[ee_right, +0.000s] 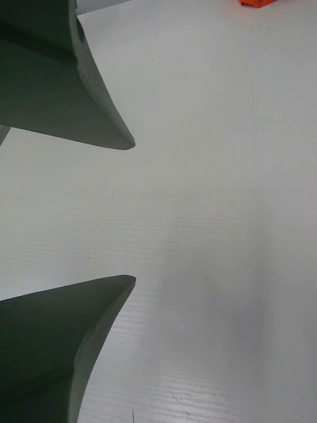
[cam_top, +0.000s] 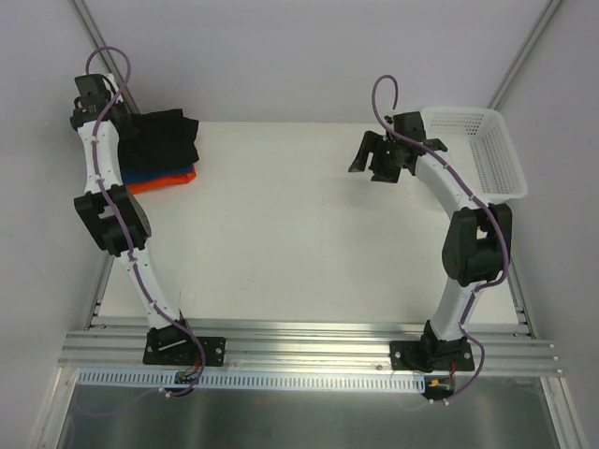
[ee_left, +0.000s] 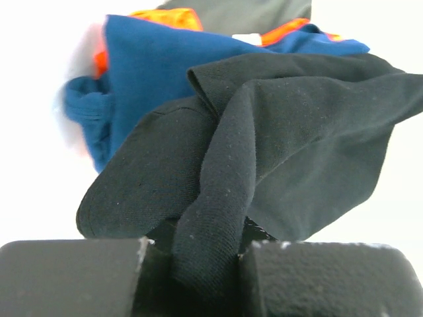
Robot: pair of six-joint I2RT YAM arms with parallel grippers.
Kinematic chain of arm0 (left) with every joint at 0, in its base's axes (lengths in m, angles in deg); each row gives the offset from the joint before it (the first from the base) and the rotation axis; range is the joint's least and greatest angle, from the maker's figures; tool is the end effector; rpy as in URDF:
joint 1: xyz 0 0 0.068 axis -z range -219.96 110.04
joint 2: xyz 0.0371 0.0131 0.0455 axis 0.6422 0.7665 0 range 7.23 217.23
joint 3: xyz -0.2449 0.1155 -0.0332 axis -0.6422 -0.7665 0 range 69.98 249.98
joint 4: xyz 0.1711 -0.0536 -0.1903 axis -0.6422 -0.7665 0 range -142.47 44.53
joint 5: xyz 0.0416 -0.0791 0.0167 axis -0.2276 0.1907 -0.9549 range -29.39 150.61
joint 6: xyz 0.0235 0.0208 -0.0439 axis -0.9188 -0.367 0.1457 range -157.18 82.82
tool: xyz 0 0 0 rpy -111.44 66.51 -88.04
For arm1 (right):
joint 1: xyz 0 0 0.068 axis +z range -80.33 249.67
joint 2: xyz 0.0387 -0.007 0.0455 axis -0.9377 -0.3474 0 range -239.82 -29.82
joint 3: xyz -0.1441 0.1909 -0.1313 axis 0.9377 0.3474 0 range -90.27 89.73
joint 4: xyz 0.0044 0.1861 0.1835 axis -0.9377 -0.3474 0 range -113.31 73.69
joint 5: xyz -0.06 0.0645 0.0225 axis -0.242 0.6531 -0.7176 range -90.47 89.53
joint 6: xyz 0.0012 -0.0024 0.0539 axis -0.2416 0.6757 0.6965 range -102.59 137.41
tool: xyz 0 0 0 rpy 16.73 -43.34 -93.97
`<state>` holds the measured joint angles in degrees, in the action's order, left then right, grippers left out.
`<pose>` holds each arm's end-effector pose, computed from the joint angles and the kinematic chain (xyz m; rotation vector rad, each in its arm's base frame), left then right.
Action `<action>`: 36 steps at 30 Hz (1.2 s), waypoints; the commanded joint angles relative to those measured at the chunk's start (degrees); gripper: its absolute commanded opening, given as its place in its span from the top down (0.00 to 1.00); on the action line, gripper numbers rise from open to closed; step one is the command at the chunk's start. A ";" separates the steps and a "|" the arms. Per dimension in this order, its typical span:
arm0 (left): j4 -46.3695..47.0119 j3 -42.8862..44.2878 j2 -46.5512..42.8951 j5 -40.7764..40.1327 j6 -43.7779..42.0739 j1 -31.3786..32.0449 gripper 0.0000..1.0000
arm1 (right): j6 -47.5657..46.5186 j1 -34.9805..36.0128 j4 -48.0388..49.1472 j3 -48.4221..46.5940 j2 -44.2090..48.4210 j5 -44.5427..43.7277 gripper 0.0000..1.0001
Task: Fold and stack the t-shirts
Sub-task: Neatly place the folded tshirt to the corner
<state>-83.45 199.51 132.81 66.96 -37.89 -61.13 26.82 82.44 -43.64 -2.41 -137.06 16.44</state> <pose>0.4719 0.1786 0.3437 -0.3212 2.1382 0.1002 0.4172 0.1051 0.2868 -0.2207 2.3218 0.5366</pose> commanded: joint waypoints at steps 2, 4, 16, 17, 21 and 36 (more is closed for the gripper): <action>1.68 2.21 1.60 -9.94 -0.78 0.34 1.00 | -1.50 0.06 -0.18 0.64 3.97 -0.91 0.19; 2.20 2.39 2.47 -13.88 -1.92 0.51 1.00 | -1.67 0.06 -0.26 0.82 4.06 -0.82 0.19; 5.81 4.41 9.15 -23.48 -6.67 3.50 1.00 | -2.55 -0.12 -0.53 2.14 4.41 -1.09 0.18; 6.07 4.58 10.11 -24.53 -6.76 3.68 0.99 | -2.47 -0.03 -0.53 2.22 4.41 -1.00 0.18; 7.48 4.94 11.70 -28.04 -7.20 4.20 0.61 | -2.55 -0.21 -0.44 2.84 4.50 -1.09 0.18; 10.20 3.27 -0.32 -35.18 -10.62 10.17 0.01 | -4.74 -1.17 -0.79 0.47 5.81 -1.26 0.15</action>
<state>-76.12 202.20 143.59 34.31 -45.98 -54.29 24.55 81.96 -44.05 1.00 -135.09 16.00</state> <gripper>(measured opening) 0.992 0.844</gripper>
